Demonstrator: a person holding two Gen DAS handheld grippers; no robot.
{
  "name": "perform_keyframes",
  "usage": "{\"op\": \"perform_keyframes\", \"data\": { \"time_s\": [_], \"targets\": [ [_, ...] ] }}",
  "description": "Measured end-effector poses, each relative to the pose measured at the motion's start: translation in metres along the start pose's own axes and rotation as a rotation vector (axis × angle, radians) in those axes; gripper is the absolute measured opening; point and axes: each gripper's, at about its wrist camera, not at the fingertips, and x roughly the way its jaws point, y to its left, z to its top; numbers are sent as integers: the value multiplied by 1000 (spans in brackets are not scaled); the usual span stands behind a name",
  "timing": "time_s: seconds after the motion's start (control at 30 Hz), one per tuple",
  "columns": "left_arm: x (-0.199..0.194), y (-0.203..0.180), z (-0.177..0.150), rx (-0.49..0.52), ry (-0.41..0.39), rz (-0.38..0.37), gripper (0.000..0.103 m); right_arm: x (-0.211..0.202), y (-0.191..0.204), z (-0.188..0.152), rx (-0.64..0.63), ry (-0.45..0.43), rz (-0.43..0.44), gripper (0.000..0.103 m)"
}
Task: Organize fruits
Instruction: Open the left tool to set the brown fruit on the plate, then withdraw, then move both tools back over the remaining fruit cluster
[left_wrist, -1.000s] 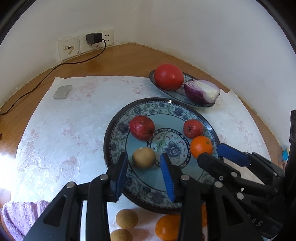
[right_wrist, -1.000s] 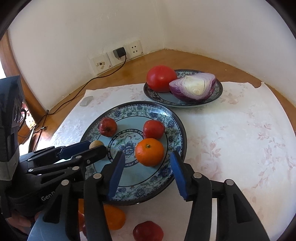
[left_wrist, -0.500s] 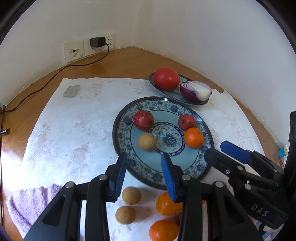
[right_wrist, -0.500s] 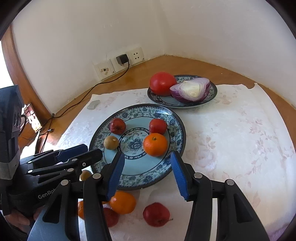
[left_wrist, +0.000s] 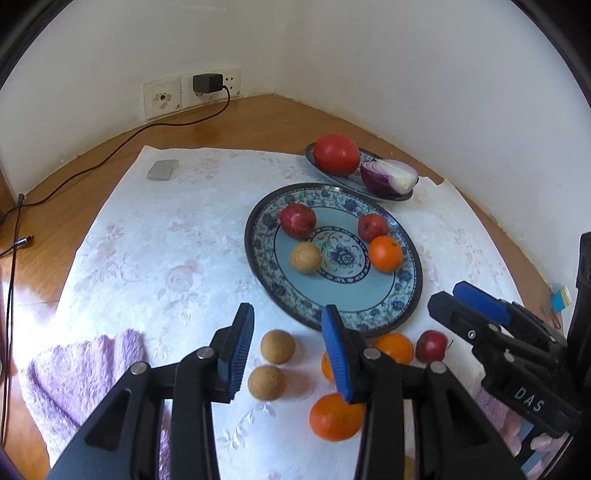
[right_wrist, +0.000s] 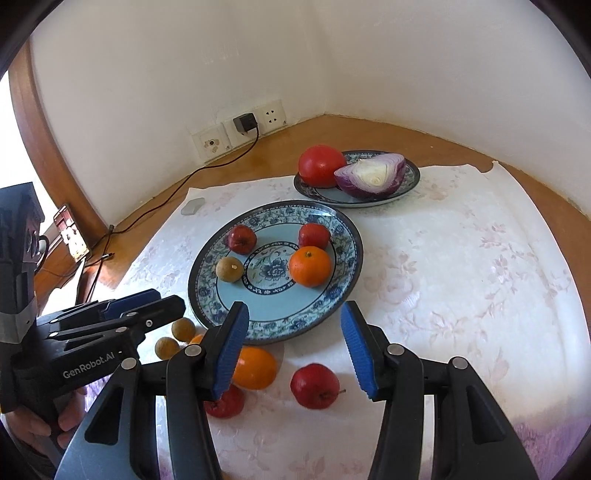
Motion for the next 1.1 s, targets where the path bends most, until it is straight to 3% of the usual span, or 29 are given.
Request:
{"op": "perform_keyframes", "data": {
  "time_s": [1.1],
  "targets": [
    [2,14,-40,-33,60,-8,40,-10,-17,-38,49,45,-29,53]
  ]
}}
